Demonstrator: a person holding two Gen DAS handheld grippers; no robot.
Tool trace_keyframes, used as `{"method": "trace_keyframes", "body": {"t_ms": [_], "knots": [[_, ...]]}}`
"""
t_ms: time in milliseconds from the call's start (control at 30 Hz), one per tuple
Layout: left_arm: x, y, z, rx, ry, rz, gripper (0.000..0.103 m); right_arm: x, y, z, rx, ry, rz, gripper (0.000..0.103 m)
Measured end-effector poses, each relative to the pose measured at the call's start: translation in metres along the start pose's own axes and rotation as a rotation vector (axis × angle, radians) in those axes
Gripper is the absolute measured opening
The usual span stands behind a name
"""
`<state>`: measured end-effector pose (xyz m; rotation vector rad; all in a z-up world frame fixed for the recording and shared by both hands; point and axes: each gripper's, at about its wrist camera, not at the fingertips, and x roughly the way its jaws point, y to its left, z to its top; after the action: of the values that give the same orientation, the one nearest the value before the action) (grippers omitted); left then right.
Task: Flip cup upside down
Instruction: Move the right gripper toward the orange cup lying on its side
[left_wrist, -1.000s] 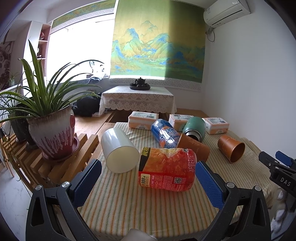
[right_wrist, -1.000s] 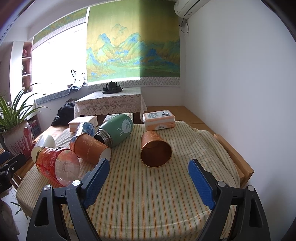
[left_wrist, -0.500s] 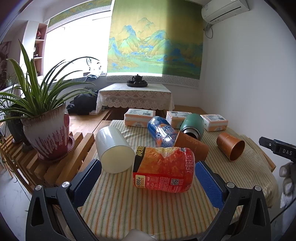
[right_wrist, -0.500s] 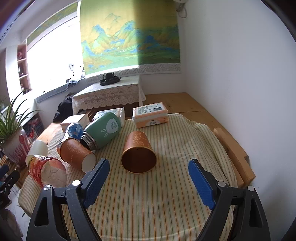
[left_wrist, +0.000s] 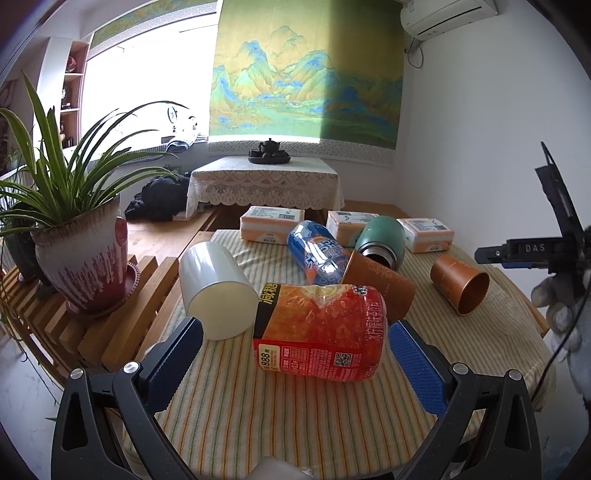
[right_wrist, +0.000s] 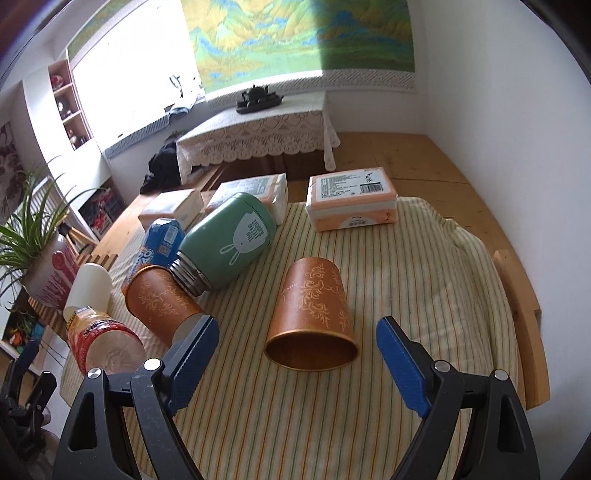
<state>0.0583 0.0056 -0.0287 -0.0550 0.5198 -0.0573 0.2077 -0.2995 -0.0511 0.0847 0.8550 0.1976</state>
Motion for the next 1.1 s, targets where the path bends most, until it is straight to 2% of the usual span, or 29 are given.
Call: {"method": "trace_keyframes", "body": {"t_ms": [200,533,800,1000,1033,1067,1100], "knots": [[0.003,-0.008,0.000,0.031,0.004,0.015,0.102,0.022,-0.003,0.020,-0.032,0.089,-0.011,0.084],[0.006,-0.001,-0.006,0.016,0.021,0.018,0.102,0.060,-0.010,0.051,-0.033,0.245,-0.006,0.084],[0.011,0.007,-0.005,-0.004,0.025,0.020,0.102,0.084,-0.006,0.054,-0.061,0.371,-0.027,0.069],[0.015,0.014,-0.003,-0.007,0.028,0.026,0.102,0.099,0.002,0.050,-0.090,0.425,-0.049,0.063],[0.015,0.015,-0.003,-0.009,0.029,0.028,0.102,0.102,0.005,0.048,-0.108,0.437,-0.060,0.062],[0.016,0.017,-0.003,-0.013,0.030,0.028,0.102,0.104,0.007,0.048,-0.117,0.444,-0.065,0.056],[0.017,0.019,-0.003,-0.018,0.031,0.029,0.102,0.105,0.010,0.048,-0.128,0.445,-0.071,0.056]]}}
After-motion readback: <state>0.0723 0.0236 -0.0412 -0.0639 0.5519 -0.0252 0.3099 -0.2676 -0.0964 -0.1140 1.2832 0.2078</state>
